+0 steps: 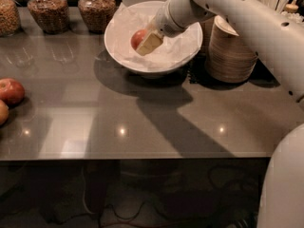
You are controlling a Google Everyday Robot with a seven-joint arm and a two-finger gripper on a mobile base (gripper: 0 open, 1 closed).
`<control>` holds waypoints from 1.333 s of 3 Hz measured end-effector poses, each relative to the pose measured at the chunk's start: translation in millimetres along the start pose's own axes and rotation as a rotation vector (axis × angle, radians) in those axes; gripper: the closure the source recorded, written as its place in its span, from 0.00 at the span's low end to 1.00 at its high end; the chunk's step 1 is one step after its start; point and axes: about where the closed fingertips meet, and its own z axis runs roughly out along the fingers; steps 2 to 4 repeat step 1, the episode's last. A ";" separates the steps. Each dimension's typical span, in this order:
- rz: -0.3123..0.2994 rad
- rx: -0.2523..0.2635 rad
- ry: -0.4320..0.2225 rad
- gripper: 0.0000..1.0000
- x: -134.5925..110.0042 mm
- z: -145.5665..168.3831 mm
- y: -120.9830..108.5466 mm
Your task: Pick apple from white bowl
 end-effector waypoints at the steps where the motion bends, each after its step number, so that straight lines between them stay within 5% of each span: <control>1: -0.012 0.015 -0.042 1.00 -10.9 -37.8 -13.3; 4: -0.012 0.015 -0.042 1.00 -10.9 -37.8 -13.3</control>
Offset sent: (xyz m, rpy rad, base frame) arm 0.0000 0.0000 0.0000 0.0000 0.0000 0.0000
